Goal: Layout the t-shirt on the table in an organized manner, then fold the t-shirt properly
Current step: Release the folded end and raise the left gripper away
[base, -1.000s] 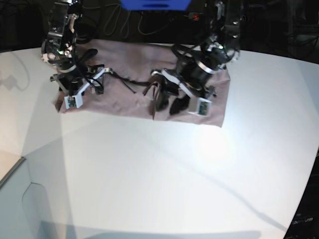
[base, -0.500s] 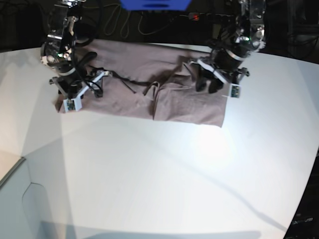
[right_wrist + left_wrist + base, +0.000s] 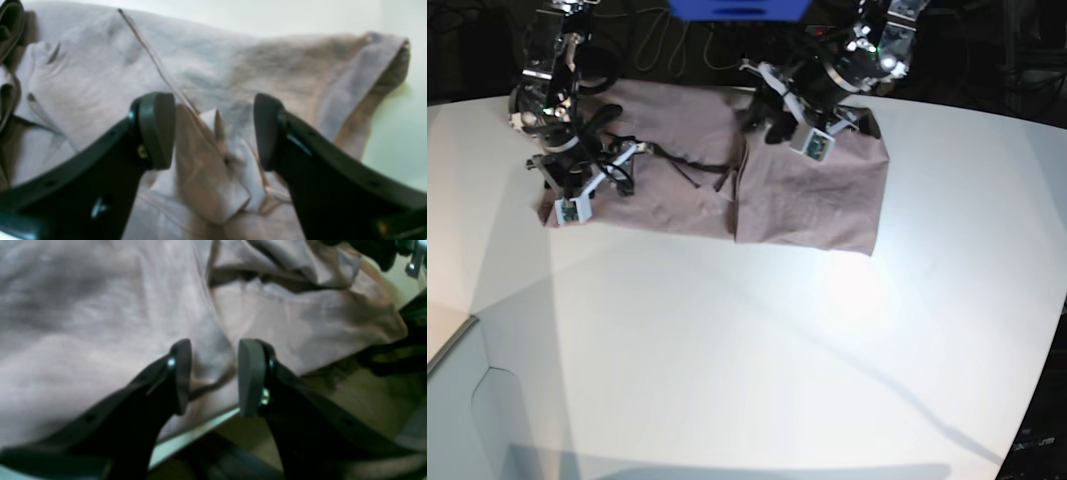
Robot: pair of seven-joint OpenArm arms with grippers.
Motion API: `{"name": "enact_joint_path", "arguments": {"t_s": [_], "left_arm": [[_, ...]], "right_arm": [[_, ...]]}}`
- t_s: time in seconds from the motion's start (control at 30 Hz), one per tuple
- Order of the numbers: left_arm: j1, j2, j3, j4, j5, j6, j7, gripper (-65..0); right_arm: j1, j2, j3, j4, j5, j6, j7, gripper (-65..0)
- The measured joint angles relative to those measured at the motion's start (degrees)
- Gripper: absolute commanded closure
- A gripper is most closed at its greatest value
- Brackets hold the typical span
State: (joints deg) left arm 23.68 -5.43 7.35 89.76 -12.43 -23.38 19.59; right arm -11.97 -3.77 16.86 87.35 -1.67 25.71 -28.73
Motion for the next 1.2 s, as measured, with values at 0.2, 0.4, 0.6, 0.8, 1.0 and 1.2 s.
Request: {"name": "enact_joint_path", "arguments": {"t_s": [0.2, 0.4, 0.6, 0.8, 1.0, 1.2], "left_arm": [[2.2, -2.1, -10.5, 9.0, -4.2, -0.6, -0.9, -23.1], [2.5, -2.5, -20.1, 2.1, -10.3, 0.0, -0.3, -23.1], [2.8, -2.4, -20.8, -3.5, -10.9, 0.0, -0.4, -23.1], [2.2, -2.3, -20.8, -9.2, -11.9, -0.5, -2.6, -23.1], [3.0, -2.3, -20.9, -8.0, -11.6, -0.4, -2.0, -23.1], [6.7, -2.3, -20.9, 0.2, -11.0, -0.1, -0.1, -23.1]], "right_arm": [[0.0, 0.0, 0.1, 0.0, 0.0, 0.0, 0.0, -37.6], [0.0, 0.0, -0.1, 0.0, 0.0, 0.0, 0.0, -37.6], [0.0, 0.0, -0.1, 0.0, 0.0, 0.0, 0.0, -37.7], [0.0, 0.0, -0.1, 0.0, 0.0, 0.0, 0.1, -37.7], [0.0, 0.0, -0.1, 0.0, 0.0, 0.0, 0.0, -37.7], [0.0, 0.0, -0.1, 0.0, 0.0, 0.0, 0.0, -37.7]]}}
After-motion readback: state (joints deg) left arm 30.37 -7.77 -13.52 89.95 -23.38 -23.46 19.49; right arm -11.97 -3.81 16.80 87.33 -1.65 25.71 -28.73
